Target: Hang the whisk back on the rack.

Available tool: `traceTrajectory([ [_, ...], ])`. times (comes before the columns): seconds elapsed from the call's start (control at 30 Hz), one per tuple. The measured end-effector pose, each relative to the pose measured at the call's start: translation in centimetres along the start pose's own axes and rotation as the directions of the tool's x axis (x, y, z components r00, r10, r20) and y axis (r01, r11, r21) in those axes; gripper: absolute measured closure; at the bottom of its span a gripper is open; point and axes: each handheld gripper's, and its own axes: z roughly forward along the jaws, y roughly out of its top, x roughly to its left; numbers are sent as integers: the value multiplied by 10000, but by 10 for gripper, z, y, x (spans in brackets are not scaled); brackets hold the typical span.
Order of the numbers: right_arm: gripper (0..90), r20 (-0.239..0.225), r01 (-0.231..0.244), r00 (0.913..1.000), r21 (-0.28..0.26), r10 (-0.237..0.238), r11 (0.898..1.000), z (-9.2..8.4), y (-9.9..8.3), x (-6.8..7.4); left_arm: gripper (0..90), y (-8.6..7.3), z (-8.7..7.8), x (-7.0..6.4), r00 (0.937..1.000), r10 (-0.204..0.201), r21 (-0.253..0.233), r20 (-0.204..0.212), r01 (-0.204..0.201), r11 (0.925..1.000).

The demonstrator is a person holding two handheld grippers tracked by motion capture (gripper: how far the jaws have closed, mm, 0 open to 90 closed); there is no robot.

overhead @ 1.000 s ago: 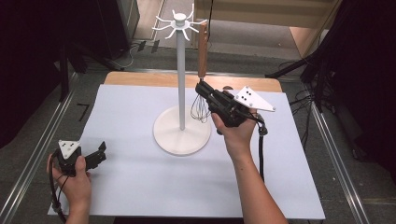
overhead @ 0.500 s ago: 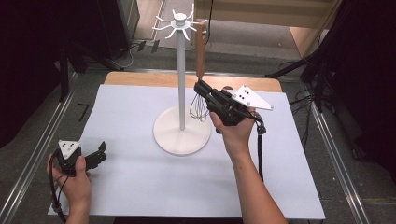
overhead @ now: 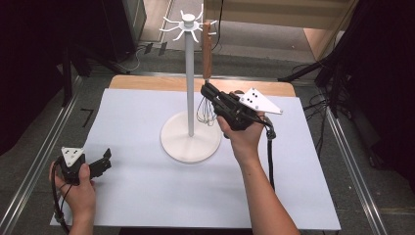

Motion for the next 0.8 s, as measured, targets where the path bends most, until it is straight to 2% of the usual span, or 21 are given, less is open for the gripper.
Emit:
traceTrajectory([
  [0.8, 840, 206, 224, 9995, -50, -223, 9997, 2, -7, -2, 81, 0, 0, 0, 10000, 8, 6, -3, -8, 10000],
])
